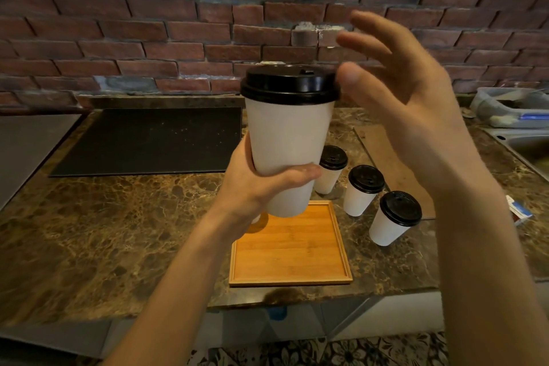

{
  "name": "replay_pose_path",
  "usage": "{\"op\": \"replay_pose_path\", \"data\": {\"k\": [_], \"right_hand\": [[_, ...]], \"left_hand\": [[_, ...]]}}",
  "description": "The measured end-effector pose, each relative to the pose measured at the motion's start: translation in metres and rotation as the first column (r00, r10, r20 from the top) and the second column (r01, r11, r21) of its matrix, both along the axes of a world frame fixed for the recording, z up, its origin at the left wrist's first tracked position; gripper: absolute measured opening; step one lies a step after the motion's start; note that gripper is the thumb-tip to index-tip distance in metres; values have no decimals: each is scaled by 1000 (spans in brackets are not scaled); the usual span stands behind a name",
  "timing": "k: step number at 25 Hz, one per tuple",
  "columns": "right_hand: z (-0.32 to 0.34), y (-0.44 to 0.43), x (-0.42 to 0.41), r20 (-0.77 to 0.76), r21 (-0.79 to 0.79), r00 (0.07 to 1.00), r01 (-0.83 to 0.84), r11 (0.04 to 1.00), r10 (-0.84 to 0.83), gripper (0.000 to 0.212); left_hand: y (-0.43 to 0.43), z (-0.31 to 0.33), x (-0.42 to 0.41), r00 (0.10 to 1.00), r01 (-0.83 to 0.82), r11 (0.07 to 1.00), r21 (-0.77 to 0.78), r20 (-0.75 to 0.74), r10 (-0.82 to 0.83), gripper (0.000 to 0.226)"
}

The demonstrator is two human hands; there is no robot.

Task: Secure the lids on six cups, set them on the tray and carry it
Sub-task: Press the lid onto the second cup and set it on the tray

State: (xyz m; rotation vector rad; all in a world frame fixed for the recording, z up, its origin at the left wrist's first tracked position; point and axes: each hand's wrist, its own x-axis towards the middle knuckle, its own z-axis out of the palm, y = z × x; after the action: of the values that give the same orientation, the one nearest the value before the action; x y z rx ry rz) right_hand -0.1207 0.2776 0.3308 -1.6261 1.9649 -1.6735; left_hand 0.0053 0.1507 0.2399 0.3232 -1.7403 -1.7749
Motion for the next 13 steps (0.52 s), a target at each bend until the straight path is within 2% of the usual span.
{"op": "replay_pose_path", "data": {"k": [3, 6, 9, 13], "right_hand": [[-20, 3, -4, 177, 105, 981, 58, 993, -76, 83], [-41, -1, 4, 278, 237, 958, 4, 971, -72, 93], [-53, -13, 19, 385, 232, 923, -69, 970, -26, 88], [-59, -26, 30, 407, 177, 911, -11, 984, -63, 94]], "left_hand": [[-3, -2, -1, 999, -30, 999, 31, 19, 30, 79], [-4, -3, -3, 999, -30, 999, 45, 21, 29, 78], [-2, -3, -6, 999, -21, 999, 30, 37, 20, 77], [5, -7, -12, 999, -24, 1000, 6, 39, 24, 73]]}}
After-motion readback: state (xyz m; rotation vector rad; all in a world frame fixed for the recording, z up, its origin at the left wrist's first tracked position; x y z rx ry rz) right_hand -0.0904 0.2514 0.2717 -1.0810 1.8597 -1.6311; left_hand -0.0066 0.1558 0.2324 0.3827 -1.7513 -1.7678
